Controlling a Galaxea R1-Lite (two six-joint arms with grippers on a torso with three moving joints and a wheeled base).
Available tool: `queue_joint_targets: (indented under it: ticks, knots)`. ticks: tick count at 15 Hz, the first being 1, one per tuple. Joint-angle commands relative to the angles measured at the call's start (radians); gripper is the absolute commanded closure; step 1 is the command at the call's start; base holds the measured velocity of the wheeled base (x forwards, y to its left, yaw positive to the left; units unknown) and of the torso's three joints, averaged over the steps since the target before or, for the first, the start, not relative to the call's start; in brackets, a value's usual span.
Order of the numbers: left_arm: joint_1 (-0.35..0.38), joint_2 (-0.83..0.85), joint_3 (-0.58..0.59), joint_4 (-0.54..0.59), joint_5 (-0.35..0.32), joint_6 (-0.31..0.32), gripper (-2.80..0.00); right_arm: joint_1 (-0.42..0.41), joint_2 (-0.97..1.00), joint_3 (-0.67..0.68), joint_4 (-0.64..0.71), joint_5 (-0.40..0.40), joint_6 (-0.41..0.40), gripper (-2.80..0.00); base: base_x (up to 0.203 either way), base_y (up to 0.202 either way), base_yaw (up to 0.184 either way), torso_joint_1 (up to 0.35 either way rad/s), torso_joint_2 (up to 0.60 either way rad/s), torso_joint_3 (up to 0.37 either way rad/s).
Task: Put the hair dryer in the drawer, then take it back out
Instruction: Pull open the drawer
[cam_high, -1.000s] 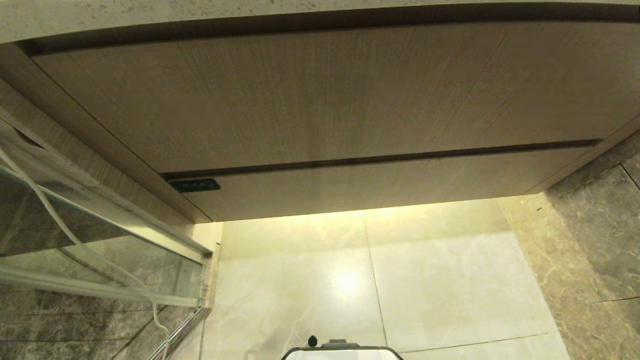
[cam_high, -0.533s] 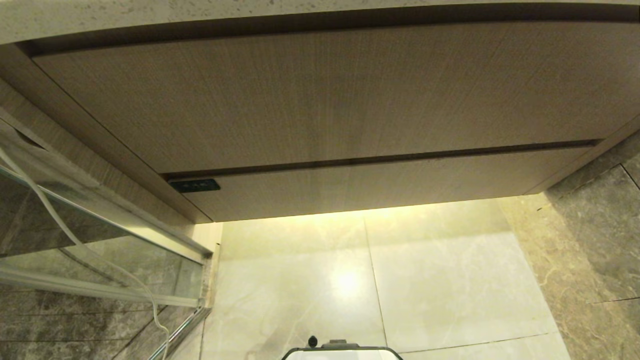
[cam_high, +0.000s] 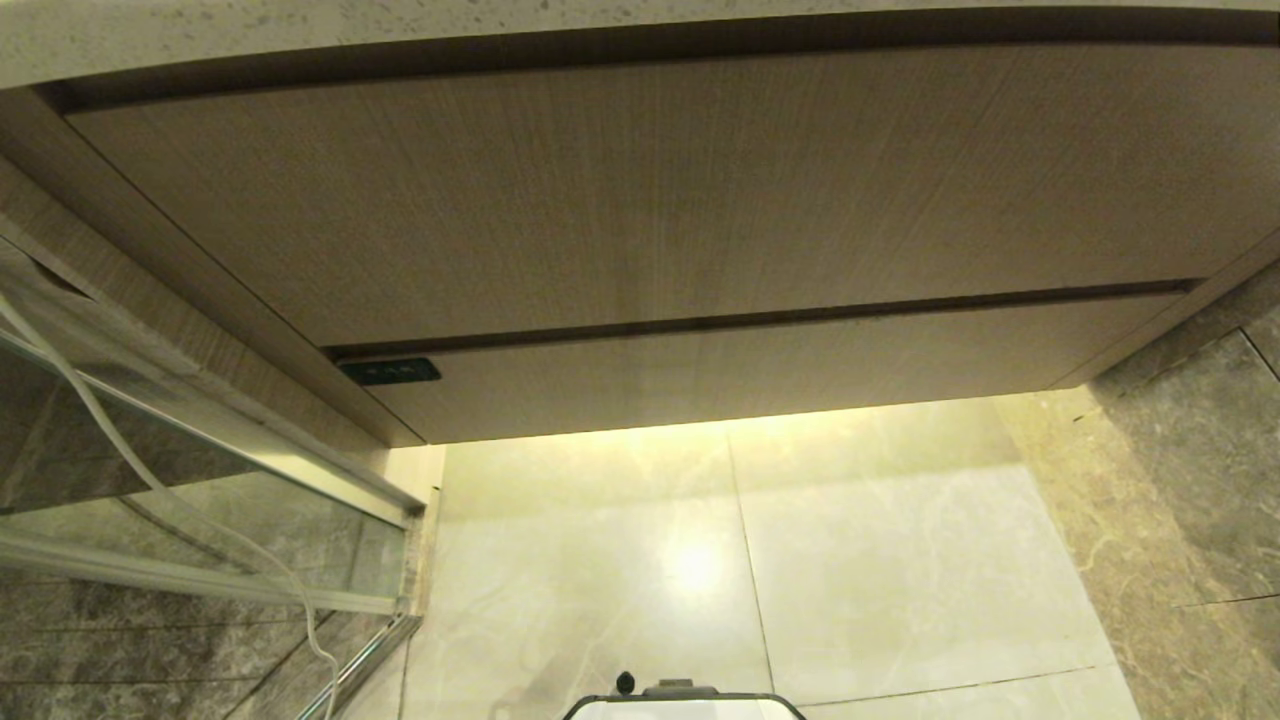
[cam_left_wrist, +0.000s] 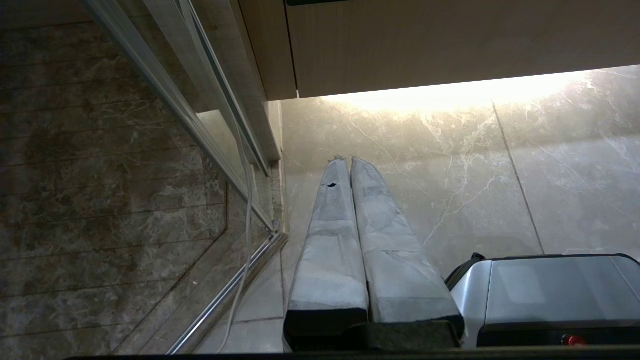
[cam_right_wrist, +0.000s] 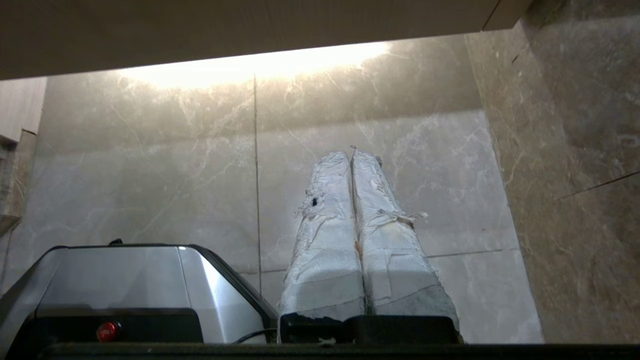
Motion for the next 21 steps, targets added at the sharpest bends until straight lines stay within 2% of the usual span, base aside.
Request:
queue_joint_targets:
  ticks: [1, 21]
  knots:
    - [0.0, 0.0, 0.0, 0.0, 0.0, 0.0, 0.0, 0.005, -0.038, 0.003, -0.001, 0.0, 0.0, 0.0, 0.0, 0.0, 0.0, 0.0, 0.0, 0.0]
    - [0.0, 0.0, 0.0, 0.0, 0.0, 0.0, 0.0, 0.005, -0.038, 0.003, -0.001, 0.0, -0.002, 0.0, 0.0, 0.0, 0.0, 0.0, 0.0, 0.0]
